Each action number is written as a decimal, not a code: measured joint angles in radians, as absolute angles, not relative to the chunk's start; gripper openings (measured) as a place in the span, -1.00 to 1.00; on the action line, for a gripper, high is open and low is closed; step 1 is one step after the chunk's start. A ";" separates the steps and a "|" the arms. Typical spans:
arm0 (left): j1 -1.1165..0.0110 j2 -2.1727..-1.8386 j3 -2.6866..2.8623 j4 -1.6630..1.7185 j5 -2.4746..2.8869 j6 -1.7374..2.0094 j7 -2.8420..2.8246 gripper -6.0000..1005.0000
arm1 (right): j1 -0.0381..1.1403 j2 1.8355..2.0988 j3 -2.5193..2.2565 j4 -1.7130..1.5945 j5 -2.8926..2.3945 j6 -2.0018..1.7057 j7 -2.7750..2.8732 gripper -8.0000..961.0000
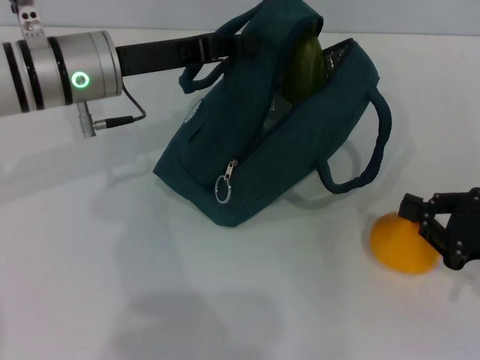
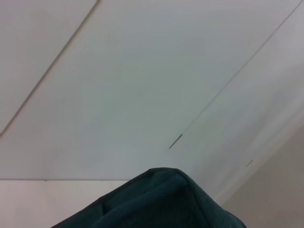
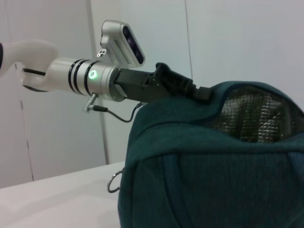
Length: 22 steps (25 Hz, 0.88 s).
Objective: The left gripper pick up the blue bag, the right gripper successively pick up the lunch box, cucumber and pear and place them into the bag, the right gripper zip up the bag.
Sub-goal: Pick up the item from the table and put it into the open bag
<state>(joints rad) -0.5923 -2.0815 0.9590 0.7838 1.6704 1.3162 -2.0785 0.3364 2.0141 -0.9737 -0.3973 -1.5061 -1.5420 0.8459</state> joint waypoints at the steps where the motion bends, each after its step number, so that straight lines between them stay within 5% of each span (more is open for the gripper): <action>1: -0.591 -2.081 0.959 0.784 1.670 1.316 -2.079 -0.86 | 0.336 2.014 -0.973 -0.397 -1.501 -1.543 0.846 -0.92; 13: -0.592 -2.083 0.962 0.784 1.674 1.316 -2.079 -0.86 | 0.337 2.010 -0.972 -0.410 -1.306 -1.717 0.845 -0.93; 22: -0.601 -2.086 0.969 0.791 1.649 1.347 -2.084 -0.86 | 0.471 2.012 -0.973 -0.475 -1.132 -1.761 0.844 -0.93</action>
